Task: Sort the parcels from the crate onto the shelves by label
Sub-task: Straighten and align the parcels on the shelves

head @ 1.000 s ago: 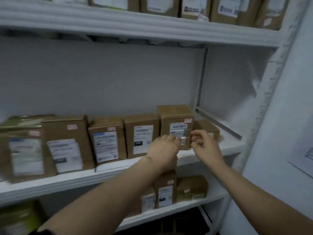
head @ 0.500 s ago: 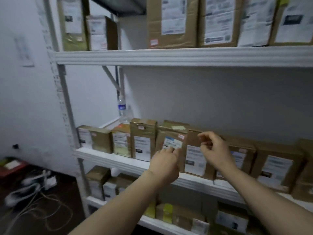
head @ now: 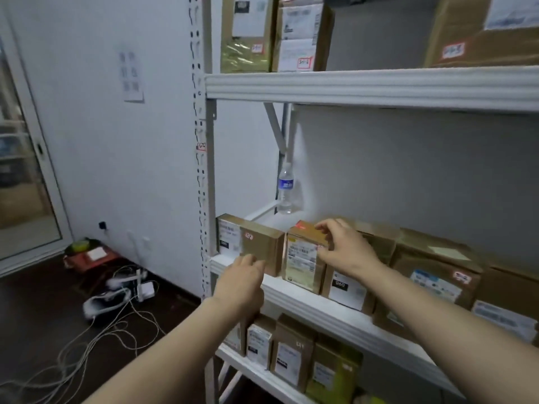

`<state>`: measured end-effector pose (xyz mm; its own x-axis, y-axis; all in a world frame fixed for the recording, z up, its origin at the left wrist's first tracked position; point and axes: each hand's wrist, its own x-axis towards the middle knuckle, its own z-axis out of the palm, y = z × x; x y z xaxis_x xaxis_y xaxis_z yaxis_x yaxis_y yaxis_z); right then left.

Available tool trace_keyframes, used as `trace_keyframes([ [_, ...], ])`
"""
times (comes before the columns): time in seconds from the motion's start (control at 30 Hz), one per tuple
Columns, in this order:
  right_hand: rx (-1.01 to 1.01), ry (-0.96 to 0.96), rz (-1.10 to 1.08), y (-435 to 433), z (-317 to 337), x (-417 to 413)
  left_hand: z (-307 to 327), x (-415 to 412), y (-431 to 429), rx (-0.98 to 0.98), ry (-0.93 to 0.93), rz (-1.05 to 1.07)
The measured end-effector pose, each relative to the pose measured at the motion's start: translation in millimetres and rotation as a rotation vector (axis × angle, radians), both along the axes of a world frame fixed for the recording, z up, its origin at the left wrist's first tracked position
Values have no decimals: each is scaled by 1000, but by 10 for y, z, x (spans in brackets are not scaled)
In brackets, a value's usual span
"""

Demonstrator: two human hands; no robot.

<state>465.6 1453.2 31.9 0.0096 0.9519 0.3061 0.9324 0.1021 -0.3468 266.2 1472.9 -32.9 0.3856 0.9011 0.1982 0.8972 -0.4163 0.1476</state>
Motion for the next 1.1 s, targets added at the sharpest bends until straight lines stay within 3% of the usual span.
trace_keyframes([
  [0.17, -182, -284, -25, 624, -13, -189, -28, -134, 391, -44, 8, 74],
  [0.43, -278, -430, -101, 1219, -345, -370, -193, -223, 1060, 8, 28, 15],
  [0.6, -327, -376, -205, 1445, -362, -412, -129, -252, 1564, 96, 71, -64],
  [0.77, -394, -346, -284, 1523, -469, -434, -145, -299, 1887, 47, 153, -190],
  [1.1, -401, -374, -346, 1473, -382, -450, -258, -291, 2080, 88, 15, -298],
])
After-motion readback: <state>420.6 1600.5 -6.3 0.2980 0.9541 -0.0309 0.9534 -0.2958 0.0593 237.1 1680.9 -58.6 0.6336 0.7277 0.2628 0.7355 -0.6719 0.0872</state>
